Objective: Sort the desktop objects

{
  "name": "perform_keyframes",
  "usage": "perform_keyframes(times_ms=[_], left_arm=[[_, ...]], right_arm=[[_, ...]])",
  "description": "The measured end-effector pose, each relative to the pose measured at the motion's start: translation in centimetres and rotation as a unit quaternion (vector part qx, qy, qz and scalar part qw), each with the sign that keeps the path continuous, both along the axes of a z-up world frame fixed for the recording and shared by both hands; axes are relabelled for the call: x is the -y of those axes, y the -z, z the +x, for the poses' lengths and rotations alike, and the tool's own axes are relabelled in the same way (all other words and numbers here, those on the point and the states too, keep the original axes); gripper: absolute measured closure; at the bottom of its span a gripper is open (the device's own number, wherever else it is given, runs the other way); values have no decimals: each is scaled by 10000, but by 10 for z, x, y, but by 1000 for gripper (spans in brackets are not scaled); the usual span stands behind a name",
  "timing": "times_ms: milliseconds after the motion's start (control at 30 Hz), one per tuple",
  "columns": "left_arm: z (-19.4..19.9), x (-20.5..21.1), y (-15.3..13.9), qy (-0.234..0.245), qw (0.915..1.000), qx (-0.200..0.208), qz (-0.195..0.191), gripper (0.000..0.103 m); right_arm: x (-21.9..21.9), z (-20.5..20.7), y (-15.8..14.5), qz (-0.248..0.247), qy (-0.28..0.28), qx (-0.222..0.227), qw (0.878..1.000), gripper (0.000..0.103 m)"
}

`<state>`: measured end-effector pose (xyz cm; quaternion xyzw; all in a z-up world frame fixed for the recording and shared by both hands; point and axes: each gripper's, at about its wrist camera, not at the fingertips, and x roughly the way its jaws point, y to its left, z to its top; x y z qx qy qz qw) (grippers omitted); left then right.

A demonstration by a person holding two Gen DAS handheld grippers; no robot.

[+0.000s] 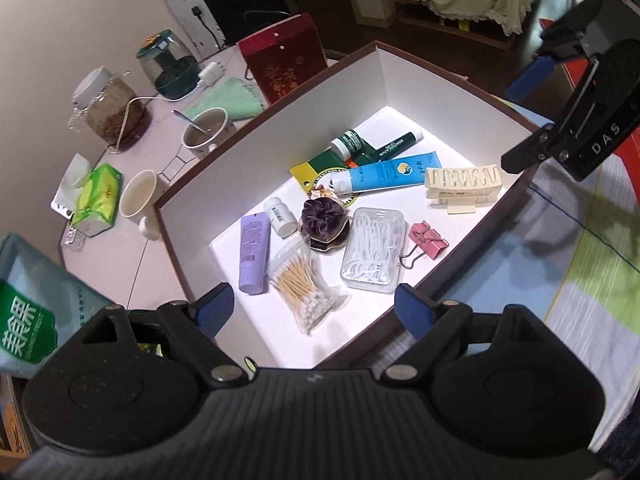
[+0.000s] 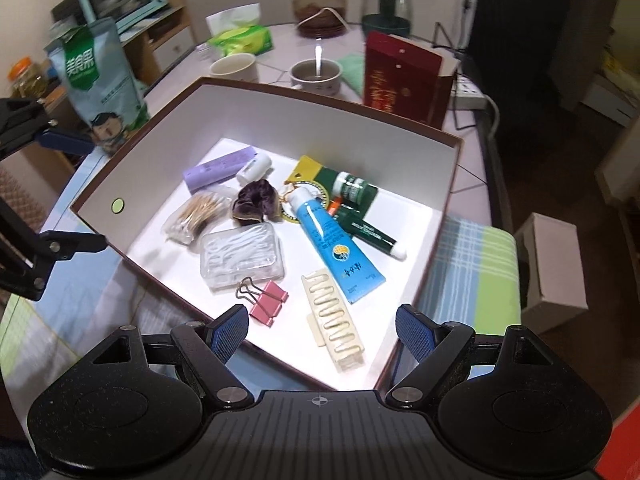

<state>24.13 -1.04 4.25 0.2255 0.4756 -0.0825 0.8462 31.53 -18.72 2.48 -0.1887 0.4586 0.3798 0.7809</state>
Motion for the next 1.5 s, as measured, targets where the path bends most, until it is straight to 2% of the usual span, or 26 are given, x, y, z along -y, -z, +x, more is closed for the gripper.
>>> perform_keyframes(times_ms=[67,133,267,600,1167,1500], left_arm=[[-4,0,-2,-85,9999,60,-5,16],[-8,0,-5,-170,9998,119,-10,15],[-17,2,-9,-301,9992,268,30,14],[-37,3,-24,-582,9962,652,-9,10],[-69,2,-39,-944,9890,1119,-232,10],[-84,5,-39,-1054,9847,1299,-492,10]], right_arm=[[3,-7,-3,23,96,90,9999,1],[5,-14,-5,76,157,159,9997,1],[10,-25,-10,277,295,23,9992,1],[18,-43,-20,423,653,183,9968,1],[26,-67,-30,576,1061,235,9924,1],[29,-80,-32,617,1221,221,9904,1]])
